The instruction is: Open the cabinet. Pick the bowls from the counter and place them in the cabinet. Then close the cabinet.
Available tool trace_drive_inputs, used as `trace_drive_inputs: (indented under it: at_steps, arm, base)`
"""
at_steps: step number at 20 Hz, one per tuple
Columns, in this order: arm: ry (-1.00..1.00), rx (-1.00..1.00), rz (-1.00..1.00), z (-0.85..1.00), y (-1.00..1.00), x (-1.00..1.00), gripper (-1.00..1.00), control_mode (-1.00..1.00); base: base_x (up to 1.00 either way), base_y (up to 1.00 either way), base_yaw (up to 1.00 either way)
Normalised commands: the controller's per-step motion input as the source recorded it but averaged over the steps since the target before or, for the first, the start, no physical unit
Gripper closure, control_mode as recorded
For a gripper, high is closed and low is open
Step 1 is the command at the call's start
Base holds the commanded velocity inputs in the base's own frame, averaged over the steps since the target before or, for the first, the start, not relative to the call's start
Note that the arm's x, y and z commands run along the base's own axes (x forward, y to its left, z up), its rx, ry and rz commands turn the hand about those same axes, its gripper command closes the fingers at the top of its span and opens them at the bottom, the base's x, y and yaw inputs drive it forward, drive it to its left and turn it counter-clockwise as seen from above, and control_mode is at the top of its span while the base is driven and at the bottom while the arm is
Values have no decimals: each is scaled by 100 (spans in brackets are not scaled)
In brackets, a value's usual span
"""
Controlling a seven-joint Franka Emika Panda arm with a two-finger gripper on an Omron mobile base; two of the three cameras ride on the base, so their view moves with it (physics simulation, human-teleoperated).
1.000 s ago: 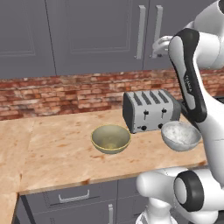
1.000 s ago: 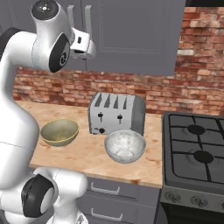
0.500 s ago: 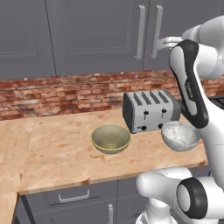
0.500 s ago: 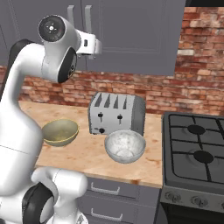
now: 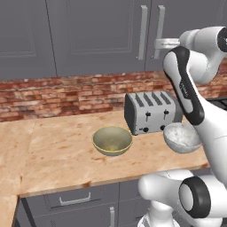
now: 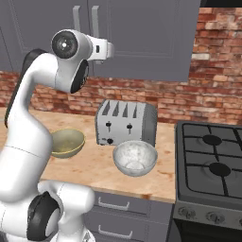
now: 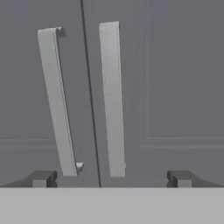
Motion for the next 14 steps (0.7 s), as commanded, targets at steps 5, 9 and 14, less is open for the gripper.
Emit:
trace_drive_inputs:
  at_steps: [5, 9, 14]
  arm:
    - [0, 0, 0, 8, 0, 47, -100, -100]
    - [0, 0, 0, 4, 0, 39, -100, -100]
    - [0, 0, 0, 0, 0, 39, -100, -100]
  base:
    - [0, 0, 0]
    - [0, 0, 0]
    - [0, 0, 0]
